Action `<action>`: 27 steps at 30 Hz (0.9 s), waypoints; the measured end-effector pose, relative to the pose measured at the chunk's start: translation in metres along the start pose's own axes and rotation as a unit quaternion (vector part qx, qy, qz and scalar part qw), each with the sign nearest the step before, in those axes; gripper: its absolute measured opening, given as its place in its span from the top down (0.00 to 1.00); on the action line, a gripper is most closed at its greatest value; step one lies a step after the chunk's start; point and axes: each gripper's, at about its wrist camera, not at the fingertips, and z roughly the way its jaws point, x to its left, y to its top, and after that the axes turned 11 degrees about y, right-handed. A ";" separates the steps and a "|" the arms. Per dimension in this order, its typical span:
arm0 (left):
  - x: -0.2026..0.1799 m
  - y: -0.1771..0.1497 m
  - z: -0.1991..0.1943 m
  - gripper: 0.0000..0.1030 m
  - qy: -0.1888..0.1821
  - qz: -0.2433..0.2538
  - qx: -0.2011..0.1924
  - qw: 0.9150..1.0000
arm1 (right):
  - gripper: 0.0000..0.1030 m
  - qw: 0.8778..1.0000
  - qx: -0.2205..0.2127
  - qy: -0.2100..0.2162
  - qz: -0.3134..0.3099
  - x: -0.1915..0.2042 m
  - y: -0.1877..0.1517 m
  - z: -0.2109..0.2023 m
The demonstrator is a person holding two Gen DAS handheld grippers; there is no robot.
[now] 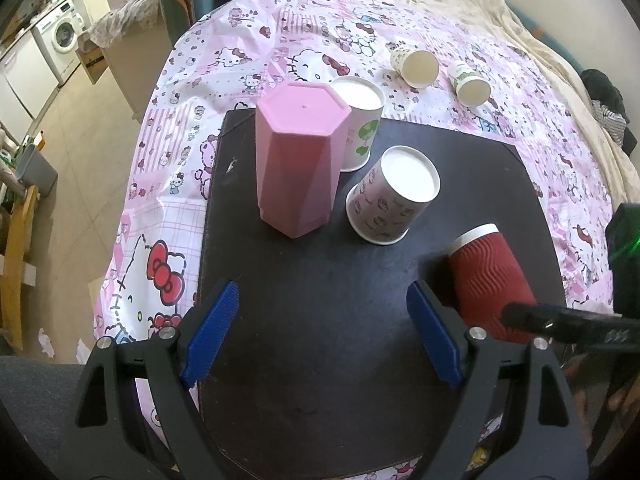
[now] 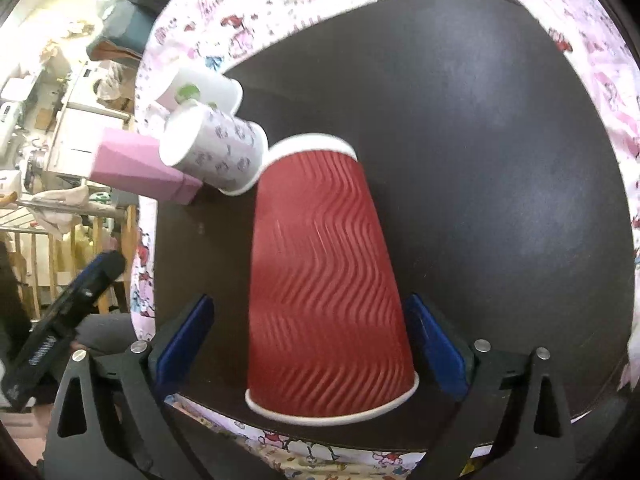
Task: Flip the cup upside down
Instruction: 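Bring the red cup to the left tool while the left tool grasps it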
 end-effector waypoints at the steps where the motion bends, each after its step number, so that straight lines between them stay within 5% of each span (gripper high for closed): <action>1: 0.000 0.000 0.000 0.18 0.000 0.000 0.001 1.000 | 0.03 1.000 -0.001 0.009 0.000 0.000 0.001 -0.003; 9: -0.023 0.005 0.002 0.18 -0.033 -0.011 0.046 0.998 | 0.03 0.991 -0.014 0.128 0.041 -0.018 0.007 -0.024; 14: -0.069 0.011 0.019 0.19 -0.061 -0.021 0.116 0.991 | 0.03 0.977 -0.057 0.189 0.079 -0.037 0.007 -0.039; 21: -0.146 0.020 0.038 0.19 -0.054 -0.001 0.178 0.983 | 0.03 0.963 -0.199 0.170 0.060 -0.045 0.002 -0.120; 27: -0.185 0.020 0.066 0.19 -0.013 0.017 0.210 0.978 | 0.03 0.951 -0.248 0.169 0.072 -0.068 -0.009 -0.150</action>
